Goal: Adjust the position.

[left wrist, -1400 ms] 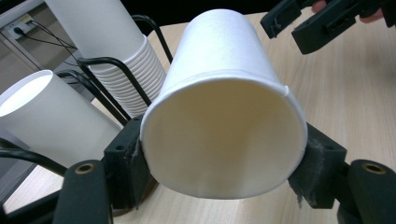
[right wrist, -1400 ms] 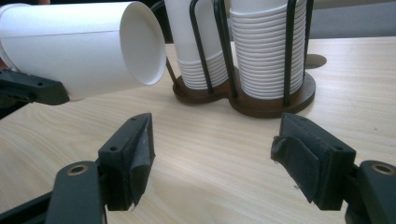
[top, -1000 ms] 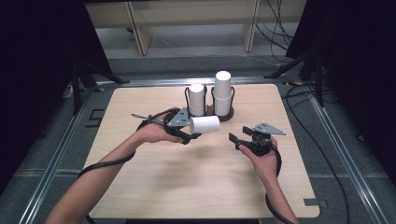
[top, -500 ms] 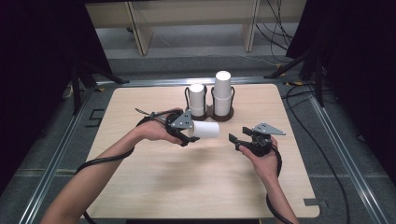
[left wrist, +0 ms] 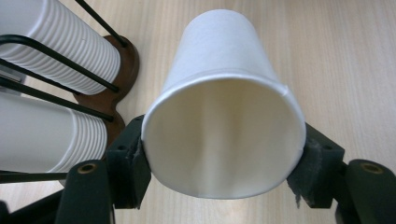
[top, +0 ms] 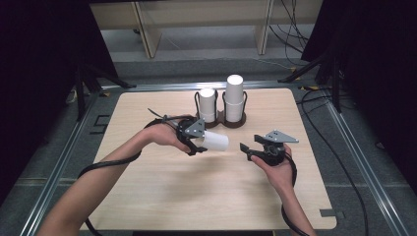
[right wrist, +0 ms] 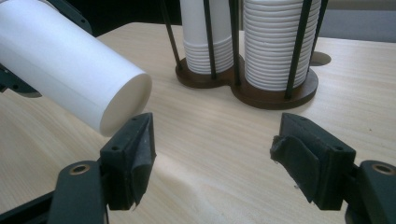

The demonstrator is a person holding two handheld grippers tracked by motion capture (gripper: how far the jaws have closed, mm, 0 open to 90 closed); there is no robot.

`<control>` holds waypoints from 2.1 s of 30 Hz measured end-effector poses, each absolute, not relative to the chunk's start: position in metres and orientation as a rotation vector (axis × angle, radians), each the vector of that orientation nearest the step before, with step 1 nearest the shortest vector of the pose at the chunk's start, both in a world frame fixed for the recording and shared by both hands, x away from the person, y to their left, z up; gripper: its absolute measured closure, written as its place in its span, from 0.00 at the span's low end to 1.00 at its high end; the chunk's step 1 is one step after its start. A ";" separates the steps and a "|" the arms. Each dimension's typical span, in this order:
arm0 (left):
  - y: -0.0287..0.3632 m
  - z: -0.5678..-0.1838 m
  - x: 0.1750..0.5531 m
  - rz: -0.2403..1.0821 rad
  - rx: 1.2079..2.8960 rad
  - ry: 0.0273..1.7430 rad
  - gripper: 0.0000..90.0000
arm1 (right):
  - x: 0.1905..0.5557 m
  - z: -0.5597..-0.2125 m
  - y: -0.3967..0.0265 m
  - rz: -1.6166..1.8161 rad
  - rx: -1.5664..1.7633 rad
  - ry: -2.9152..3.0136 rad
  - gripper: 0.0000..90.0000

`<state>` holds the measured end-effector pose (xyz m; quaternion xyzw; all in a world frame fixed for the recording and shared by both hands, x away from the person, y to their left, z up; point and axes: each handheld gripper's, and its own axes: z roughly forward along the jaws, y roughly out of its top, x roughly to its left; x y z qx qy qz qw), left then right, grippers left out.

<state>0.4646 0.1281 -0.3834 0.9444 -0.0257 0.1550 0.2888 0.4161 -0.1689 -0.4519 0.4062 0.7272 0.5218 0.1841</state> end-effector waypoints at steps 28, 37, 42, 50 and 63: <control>0.118 -0.380 0.463 0.290 2.740 -0.167 0.35 | 0.412 -0.450 -0.160 1.465 1.085 2.137 0.32; 0.114 -0.375 0.463 0.294 2.794 -0.254 0.35 | 0.411 -0.448 -0.155 1.440 0.983 2.226 0.31; 0.113 -0.373 0.463 0.295 2.836 -0.323 0.35 | 0.412 -0.448 -0.151 1.456 0.922 2.260 0.30; 0.110 -0.372 0.463 0.287 2.845 -0.352 0.35 | 0.419 -0.446 -0.147 1.444 0.705 2.385 0.30; 0.106 -0.371 0.462 0.259 2.849 -0.352 0.35 | 0.438 -0.438 -0.145 1.382 0.504 2.528 0.30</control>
